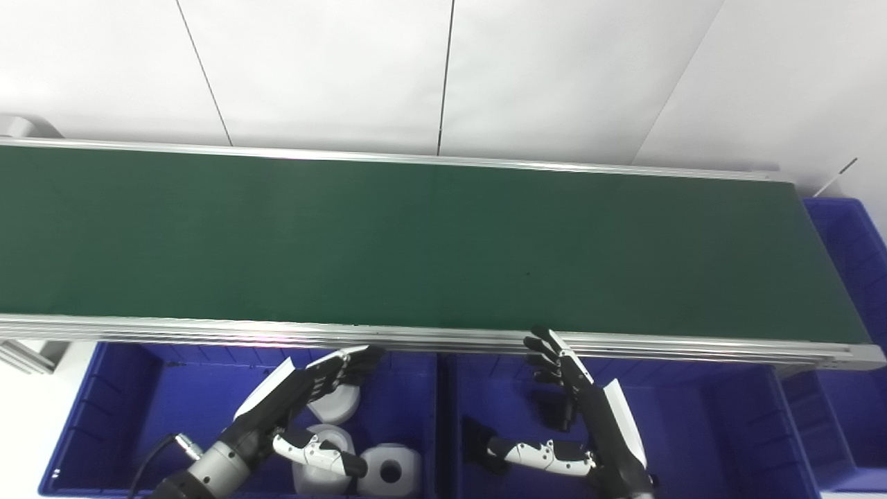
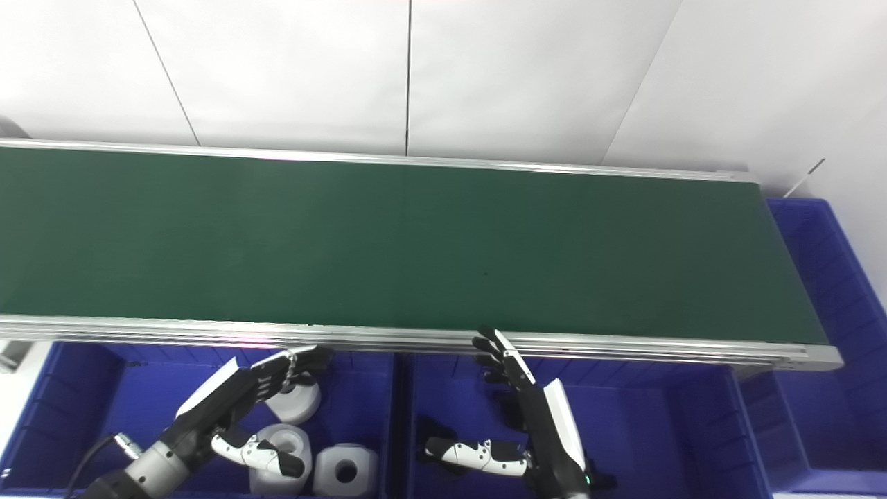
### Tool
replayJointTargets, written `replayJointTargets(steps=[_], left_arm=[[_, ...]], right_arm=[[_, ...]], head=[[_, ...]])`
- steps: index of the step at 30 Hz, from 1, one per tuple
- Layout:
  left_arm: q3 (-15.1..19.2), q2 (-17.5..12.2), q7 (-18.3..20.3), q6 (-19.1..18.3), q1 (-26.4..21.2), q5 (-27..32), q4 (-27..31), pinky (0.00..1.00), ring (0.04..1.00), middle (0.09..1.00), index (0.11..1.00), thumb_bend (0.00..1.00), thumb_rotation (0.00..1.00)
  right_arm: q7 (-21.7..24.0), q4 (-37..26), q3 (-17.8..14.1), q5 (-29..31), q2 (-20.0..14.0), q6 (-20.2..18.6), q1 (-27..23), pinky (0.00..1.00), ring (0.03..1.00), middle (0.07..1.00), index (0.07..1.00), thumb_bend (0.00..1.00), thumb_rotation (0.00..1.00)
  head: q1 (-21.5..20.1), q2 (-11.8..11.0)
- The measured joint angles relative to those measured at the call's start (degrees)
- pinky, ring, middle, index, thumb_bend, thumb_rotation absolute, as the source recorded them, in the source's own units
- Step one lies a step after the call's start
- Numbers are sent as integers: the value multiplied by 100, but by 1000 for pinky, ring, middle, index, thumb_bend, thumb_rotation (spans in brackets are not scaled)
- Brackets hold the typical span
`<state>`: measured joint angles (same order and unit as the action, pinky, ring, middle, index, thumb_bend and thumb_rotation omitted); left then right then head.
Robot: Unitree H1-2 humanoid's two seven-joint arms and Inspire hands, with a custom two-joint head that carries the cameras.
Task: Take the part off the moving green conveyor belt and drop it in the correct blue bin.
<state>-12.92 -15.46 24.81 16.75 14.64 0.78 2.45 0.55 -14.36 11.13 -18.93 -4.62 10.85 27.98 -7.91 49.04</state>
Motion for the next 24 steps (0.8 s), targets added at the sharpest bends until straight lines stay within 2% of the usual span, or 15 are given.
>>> replayJointTargets(steps=[6,11,18,24], left_arm=[[-51,63,7,533,36,274,-169,789,824,831,800,864,242],[-35,82,-37,772,53,221,-298,813,833,839,802,868,228],[18,251,-329,788,57,-135,-348,832,850,861,827,855,208],[25,271,-494,789,70,-227,-352,830,853,863,829,858,197]], right_arm=[[22,-11,-2,4,-32,-57,21,759,815,854,907,900,272],[67,-31,6,-40,-55,-155,17,765,826,865,913,898,284],[109,-31,9,-30,-73,-161,14,777,819,862,912,901,263],[108,-29,3,-17,-99,-159,14,763,811,856,908,901,263]], head=[[-18,-26],[-18,-70],[53,-105],[105,-114]])
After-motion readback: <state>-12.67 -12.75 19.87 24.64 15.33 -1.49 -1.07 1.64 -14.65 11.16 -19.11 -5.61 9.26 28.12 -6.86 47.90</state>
